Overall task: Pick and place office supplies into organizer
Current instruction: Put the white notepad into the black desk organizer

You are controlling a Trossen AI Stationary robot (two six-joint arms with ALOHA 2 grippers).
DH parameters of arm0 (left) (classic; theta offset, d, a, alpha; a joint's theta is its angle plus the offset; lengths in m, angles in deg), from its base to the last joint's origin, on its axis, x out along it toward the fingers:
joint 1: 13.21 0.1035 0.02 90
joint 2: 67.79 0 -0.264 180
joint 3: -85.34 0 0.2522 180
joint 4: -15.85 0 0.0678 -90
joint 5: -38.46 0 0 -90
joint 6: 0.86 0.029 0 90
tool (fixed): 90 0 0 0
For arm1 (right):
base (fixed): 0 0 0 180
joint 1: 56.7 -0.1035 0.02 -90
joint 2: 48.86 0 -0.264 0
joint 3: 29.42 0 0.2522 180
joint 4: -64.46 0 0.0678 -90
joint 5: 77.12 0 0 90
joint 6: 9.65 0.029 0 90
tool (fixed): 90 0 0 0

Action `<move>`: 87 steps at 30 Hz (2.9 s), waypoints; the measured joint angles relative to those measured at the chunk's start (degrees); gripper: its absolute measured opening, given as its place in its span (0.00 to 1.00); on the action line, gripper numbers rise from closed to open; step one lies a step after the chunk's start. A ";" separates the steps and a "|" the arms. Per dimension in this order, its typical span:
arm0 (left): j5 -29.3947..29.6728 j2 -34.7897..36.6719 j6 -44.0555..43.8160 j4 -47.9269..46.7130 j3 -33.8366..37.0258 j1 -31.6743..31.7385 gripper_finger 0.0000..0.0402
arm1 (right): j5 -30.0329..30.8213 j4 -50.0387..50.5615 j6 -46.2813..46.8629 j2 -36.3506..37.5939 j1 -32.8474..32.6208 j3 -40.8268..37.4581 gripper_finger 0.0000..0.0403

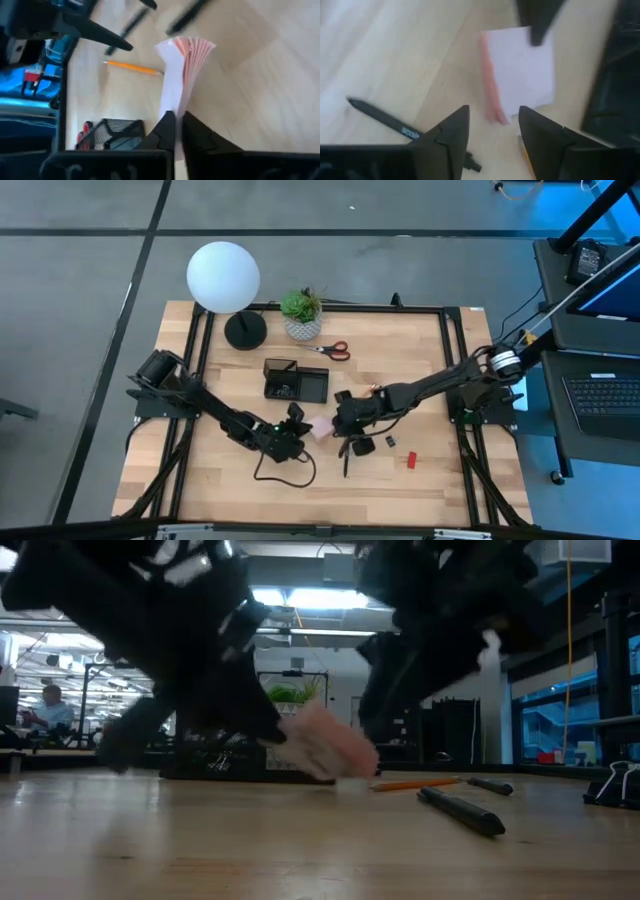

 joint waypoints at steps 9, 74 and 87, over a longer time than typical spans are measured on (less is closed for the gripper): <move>5.22 6.77 -4.50 -1.01 0.00 -1.04 0.02 | 10.25 -1.72 8.92 12.83 0.44 -9.99 0.43; 18.30 -9.58 -38.94 -42.49 -18.86 10.93 0.03 | 13.63 -36.24 16.12 26.12 0.47 -35.84 0.43; 14.37 -9.43 -38.93 -42.36 -18.85 14.23 0.04 | 13.70 -36.20 16.08 26.12 0.47 -35.84 0.43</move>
